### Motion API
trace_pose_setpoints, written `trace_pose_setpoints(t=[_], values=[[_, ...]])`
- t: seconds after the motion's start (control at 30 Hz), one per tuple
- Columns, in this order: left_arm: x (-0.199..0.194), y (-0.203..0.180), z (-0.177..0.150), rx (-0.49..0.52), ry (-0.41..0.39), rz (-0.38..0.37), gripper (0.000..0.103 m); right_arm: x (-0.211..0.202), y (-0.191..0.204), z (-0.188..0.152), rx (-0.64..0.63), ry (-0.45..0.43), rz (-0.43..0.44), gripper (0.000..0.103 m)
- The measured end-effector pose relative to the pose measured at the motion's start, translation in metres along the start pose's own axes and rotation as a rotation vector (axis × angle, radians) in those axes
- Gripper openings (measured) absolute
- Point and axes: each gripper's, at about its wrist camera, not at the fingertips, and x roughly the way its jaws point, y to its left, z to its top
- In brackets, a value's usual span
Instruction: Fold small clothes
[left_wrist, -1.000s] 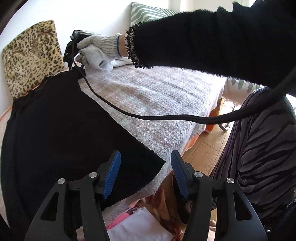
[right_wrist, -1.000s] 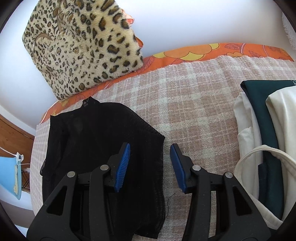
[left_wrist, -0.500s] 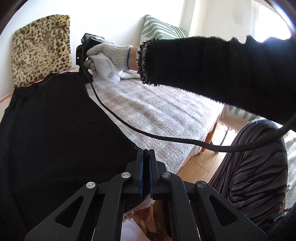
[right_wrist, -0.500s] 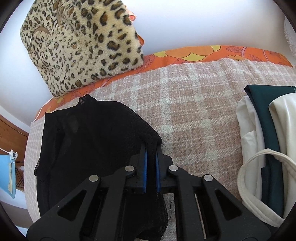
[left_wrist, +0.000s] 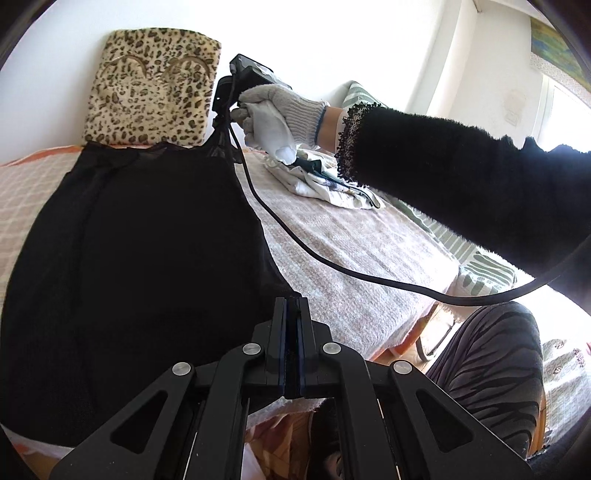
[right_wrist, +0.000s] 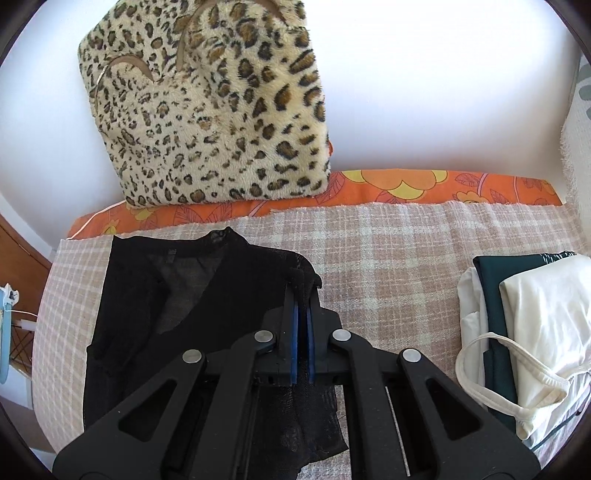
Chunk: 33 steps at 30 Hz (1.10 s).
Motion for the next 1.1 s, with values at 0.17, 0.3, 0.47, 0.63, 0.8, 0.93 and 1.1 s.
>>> trace_pose_setpoints(t=[0.17,0.3,0.47,0.63,0.8,0.93,1.1], values=[[-0.012,0.016,-0.003,-0.038,-0.024,0.018,0.003,-0.006,0.043,0.011,-0.066,-0.005,-0.028,0.004],[-0.022,0.028,-0.009,-0.077,-0.047,0.034,0.003,-0.002,0.081,0.016,-0.120,0.003,-0.045,0.004],[-0.032,0.038,-0.019,-0.097,-0.054,0.062,0.003,0.012,0.126,0.010,-0.197,0.018,-0.063,0.004],[-0.036,0.044,-0.021,-0.129,-0.059,0.081,0.003,0.029,0.164,0.003,-0.260,0.034,-0.081,0.004],[-0.037,0.045,-0.024,-0.153,-0.061,0.094,0.003,0.044,0.188,0.000,-0.298,0.048,-0.099,0.004],[-0.039,0.046,-0.026,-0.169,-0.062,0.107,0.003,0.052,0.200,-0.001,-0.315,0.056,-0.099,0.004],[-0.044,0.048,-0.026,-0.188,-0.065,0.136,0.003,0.063,0.209,-0.003,-0.320,0.068,-0.099,0.004]])
